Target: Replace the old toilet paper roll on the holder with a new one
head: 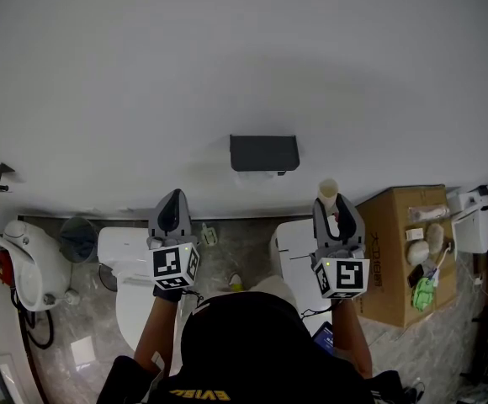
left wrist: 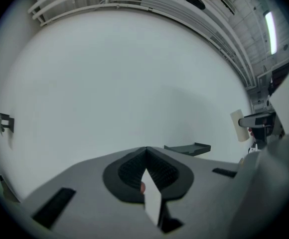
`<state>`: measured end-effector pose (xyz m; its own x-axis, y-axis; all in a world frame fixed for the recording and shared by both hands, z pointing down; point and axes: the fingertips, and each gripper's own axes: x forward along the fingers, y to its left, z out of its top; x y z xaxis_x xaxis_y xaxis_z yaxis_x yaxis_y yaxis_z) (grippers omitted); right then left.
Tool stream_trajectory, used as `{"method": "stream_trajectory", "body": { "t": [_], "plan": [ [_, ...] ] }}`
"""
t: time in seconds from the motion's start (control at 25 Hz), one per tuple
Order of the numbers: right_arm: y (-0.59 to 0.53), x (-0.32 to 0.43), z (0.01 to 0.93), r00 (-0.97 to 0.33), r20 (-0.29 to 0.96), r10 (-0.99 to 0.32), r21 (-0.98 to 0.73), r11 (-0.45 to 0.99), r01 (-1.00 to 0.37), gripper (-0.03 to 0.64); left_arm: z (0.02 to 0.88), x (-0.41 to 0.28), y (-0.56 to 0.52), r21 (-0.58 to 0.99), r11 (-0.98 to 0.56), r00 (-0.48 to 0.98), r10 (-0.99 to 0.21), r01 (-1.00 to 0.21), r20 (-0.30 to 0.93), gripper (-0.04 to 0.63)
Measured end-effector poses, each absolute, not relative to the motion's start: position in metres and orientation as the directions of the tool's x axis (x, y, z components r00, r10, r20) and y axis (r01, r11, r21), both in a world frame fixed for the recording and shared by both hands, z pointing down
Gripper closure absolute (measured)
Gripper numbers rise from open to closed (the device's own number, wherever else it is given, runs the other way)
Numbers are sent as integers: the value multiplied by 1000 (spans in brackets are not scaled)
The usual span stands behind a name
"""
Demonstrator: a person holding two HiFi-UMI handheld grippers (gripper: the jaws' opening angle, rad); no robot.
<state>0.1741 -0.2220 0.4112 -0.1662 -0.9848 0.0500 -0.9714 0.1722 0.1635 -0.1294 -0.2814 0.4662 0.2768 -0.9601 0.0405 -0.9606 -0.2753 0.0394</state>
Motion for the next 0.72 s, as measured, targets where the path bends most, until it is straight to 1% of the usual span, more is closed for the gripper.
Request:
{"method": "stream_trajectory", "body": {
  "t": [0.24,0.52,0.72],
  "plan": [
    [-222,175,415,-171,62,-983,166,179,-970,448,468,-134,-277,34,-281,283,-958,-959,51,584],
    [-221,174,416,-173,68,-983,169,182,-969,449,474,-160,-277,37,-238,240,-968,-971,76,584],
    [-220,171,417,-179,66,-982,166,187,-968,449,478,-161,-277,27,-247,248,-965,-969,81,584]
  ]
}}
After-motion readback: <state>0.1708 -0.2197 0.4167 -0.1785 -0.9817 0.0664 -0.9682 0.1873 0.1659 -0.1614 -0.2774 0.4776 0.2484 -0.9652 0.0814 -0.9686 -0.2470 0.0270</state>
